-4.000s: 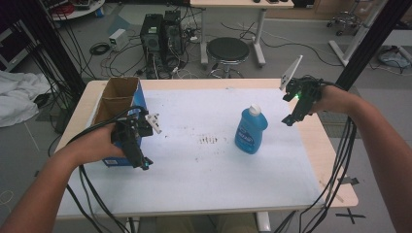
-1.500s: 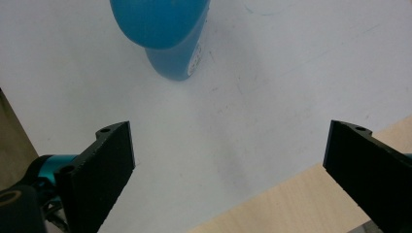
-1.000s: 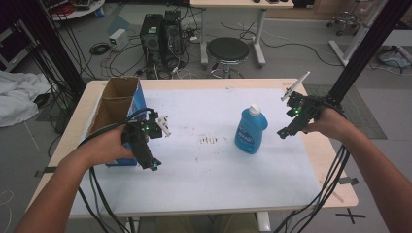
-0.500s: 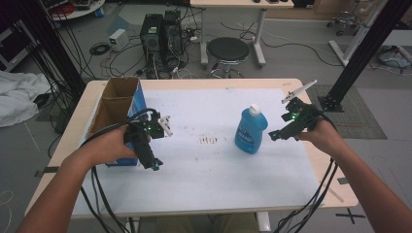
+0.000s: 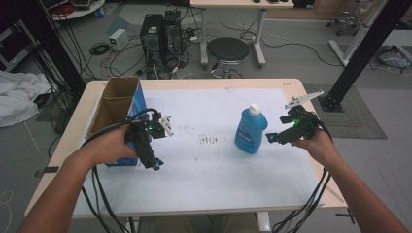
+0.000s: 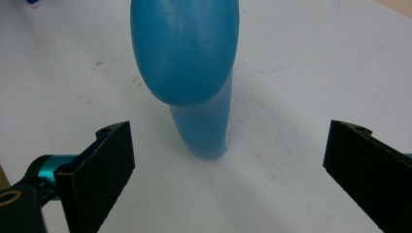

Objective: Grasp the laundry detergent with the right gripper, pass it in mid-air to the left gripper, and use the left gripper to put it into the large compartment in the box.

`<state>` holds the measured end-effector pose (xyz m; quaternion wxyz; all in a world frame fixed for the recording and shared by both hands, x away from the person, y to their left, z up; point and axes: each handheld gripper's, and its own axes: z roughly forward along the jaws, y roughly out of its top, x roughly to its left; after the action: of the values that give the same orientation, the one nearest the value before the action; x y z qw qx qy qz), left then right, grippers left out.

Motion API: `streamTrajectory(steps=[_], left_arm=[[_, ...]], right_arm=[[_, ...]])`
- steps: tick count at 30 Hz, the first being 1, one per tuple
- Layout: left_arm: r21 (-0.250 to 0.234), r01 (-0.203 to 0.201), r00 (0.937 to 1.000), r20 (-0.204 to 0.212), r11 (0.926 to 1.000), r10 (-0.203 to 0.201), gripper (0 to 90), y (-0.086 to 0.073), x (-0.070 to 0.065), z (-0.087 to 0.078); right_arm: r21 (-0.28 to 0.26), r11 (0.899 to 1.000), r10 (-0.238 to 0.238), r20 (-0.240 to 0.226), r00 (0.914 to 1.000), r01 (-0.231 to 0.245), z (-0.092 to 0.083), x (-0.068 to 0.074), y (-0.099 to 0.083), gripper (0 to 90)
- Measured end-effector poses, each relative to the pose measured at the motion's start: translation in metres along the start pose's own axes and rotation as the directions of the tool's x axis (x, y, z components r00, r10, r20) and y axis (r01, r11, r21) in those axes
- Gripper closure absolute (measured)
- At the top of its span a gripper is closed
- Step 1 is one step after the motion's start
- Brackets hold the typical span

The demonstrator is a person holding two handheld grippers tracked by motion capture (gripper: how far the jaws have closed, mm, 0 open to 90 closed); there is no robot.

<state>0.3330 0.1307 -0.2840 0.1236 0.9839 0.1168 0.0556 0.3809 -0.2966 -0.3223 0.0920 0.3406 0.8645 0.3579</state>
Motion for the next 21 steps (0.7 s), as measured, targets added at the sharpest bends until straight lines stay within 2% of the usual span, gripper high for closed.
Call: streamTrajectory(steps=[5, 12, 17, 21], left_arm=[[-0.001, 0.003, 1.0, 0.001, 1.0, -0.003, 4.9, 0.0, 0.0, 0.0], [0.002, -0.002, 1.0, 0.0, 1.0, 0.002, 4.9, 0.0, 0.0, 0.0], [0.003, -0.002, 1.0, 0.002, 1.0, 0.002, 4.9, 0.001, 0.0, 0.002], [0.005, -0.005, 1.0, 0.003, 1.0, 0.005, 4.9, 0.001, 0.0, 0.002]], right_arm=[[-0.063, 0.998, -0.001, 0.016, 0.9999, 0.002, 0.004, 0.004, -0.008, 3.5], [-0.125, 0.992, -0.005, 0.024, 0.9997, 0.008, 0.009, 0.008, -0.016, 3.4], [-0.164, 0.986, -0.009, 0.016, 0.9998, 0.011, 0.013, 0.009, -0.022, 3.4], [-0.175, 0.984, -0.015, 0.018, 0.9997, 0.018, 0.016, 0.01, -0.024, 3.4]])
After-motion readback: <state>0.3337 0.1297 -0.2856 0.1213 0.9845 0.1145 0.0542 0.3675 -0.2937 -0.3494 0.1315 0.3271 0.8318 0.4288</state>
